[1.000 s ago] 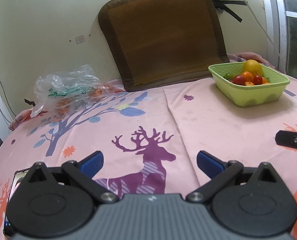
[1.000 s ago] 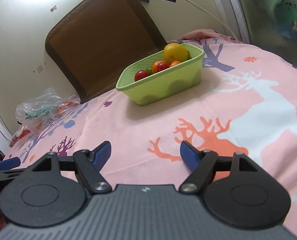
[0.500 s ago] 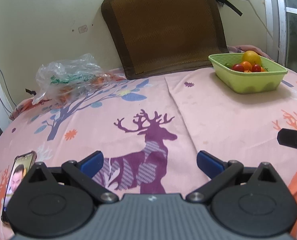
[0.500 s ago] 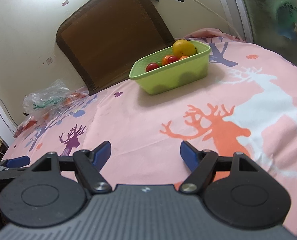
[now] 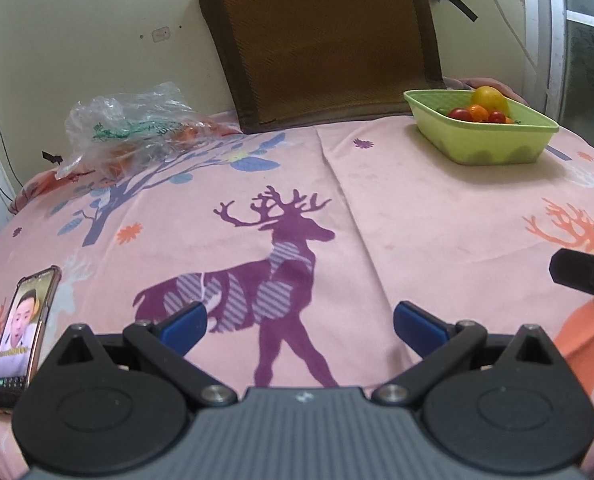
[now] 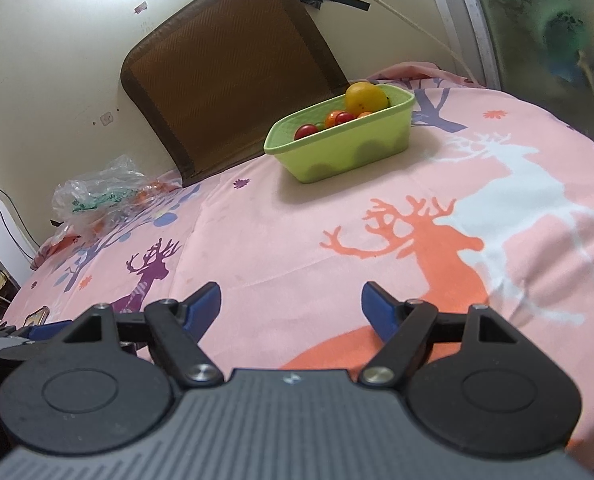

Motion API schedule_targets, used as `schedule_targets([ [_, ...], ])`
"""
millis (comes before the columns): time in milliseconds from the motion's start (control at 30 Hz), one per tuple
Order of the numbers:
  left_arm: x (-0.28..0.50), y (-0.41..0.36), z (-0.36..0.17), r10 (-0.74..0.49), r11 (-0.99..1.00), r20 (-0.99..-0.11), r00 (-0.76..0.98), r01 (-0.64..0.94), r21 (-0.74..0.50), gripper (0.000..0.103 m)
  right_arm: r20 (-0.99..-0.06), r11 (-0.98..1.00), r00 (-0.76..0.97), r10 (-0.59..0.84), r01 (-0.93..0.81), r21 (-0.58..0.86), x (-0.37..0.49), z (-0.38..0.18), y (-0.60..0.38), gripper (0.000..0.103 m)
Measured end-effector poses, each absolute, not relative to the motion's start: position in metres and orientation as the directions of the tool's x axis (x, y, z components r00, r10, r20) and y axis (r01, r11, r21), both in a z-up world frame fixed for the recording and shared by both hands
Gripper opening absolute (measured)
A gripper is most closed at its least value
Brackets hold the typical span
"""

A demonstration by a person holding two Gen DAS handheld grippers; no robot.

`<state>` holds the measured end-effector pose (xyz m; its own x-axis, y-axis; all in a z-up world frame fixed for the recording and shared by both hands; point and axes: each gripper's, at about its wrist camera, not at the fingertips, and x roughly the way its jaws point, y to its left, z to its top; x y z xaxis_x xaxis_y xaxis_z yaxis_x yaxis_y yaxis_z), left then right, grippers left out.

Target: Organize fruits

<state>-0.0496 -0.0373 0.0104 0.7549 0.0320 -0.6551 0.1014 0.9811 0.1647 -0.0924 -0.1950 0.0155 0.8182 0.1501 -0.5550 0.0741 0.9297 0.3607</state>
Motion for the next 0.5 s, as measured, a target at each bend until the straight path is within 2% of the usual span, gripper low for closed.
schedule_targets([
  [500, -0.071, -0.052, 0.001, -0.001, 0.982, -0.702, 0.712, 0.134, 0.134, 0.103, -0.531, 0.934, 0.838, 0.127, 0.079, 0.348, -0.121, 0.021, -0.196, 0.083],
])
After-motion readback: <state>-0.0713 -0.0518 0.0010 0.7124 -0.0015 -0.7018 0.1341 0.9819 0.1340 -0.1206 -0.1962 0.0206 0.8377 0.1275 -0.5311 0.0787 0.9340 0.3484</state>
